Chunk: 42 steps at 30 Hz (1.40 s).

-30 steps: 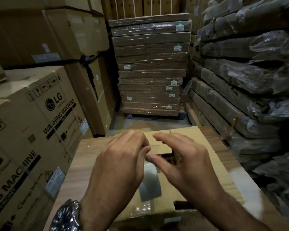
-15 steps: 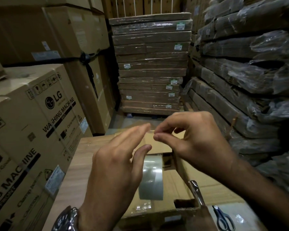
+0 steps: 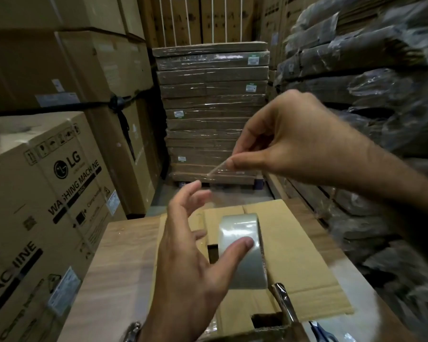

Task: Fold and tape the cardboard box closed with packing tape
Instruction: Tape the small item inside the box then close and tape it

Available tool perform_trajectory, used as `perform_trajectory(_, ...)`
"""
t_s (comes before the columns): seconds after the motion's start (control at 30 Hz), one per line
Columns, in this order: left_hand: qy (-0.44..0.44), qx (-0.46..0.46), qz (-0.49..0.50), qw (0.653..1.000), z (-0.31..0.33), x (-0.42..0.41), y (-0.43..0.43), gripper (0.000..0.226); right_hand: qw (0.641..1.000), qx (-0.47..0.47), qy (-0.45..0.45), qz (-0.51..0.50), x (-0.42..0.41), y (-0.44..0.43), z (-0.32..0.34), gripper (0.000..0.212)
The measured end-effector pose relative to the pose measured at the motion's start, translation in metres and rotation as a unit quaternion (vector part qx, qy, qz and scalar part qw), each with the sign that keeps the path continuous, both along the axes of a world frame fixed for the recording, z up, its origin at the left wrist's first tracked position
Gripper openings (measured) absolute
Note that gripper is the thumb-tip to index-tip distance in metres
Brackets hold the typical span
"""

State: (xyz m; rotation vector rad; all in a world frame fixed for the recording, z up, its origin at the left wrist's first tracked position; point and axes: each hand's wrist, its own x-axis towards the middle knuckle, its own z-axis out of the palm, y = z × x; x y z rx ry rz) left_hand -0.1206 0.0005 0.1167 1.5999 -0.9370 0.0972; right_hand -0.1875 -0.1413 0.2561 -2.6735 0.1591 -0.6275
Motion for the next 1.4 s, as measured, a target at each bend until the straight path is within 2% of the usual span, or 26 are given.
perform_trajectory(0.13, -0.009, -0.086, -0.084, 0.993, 0.012, 0.006, -0.007, 0.068, 1.000, 0.024, -0.002, 0.018, -0.001, -0.004, 0.020, 0.011)
perform_trajectory(0.27, -0.048, -0.107, -0.117, 0.986, 0.024, 0.019, -0.011, 0.062, 0.999, 0.042, -0.005, 0.029, 0.001, -0.006, 0.035, 0.013)
perform_trajectory(0.47, -0.124, -0.055, -0.132, 0.982, 0.043, 0.026, -0.008, 0.063, 0.997, 0.062, -0.004, 0.035, 0.002, -0.009, 0.048, 0.013)
perform_trajectory(0.8, -0.116, -0.033, -0.158, 0.980, 0.052, 0.026, -0.005, 0.074, 0.994, 0.095, -0.010, 0.048, -0.004, -0.014, 0.052, 0.022)
perform_trajectory(1.0, -0.135, -0.002, -0.194, 0.972, 0.055, 0.024, -0.002, 0.081, 0.993, 0.103, 0.000, 0.051, -0.004, -0.017, 0.050, 0.013)
perform_trajectory(1.13, -0.150, 0.008, -0.178, 0.972, 0.054, 0.023, -0.001, 0.091, 0.990, 0.128, -0.003, 0.062, -0.004, -0.019, 0.046, 0.020)
perform_trajectory(1.4, -0.156, 0.017, -0.158, 0.975, 0.052, 0.018, 0.000, 0.093, 0.990, 0.125, -0.015, 0.066, -0.004, -0.021, 0.039, 0.023)
